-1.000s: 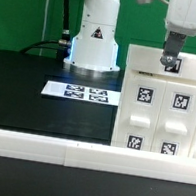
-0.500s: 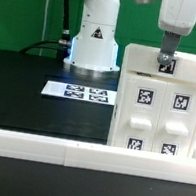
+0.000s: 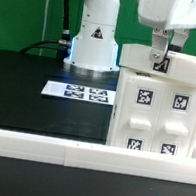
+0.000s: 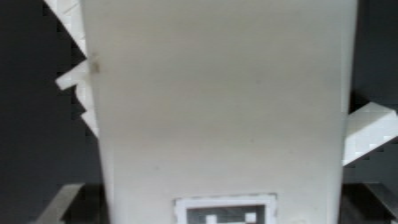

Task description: Assemble cabinet

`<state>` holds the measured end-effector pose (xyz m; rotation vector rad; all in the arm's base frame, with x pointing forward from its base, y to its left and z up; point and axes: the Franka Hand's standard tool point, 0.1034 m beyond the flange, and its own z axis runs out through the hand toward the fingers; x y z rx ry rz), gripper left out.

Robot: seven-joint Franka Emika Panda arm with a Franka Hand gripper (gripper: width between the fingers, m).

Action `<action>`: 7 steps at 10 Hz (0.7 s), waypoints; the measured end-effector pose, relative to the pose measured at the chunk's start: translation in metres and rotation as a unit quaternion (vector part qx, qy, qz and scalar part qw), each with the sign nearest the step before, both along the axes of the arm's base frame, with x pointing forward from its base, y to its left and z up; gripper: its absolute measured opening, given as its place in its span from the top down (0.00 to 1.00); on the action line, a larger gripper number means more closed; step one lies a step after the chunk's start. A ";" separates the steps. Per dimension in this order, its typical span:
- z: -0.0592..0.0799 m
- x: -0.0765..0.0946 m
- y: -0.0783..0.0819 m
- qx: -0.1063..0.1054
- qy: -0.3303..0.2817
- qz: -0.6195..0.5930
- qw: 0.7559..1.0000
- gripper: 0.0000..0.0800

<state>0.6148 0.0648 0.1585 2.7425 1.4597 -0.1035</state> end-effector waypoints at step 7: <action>-0.001 0.001 0.002 -0.008 -0.034 -0.364 0.931 0.30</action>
Offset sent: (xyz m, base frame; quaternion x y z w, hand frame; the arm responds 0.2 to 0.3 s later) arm -0.0081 0.0014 -0.0035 -0.0108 0.0163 0.2897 0.9569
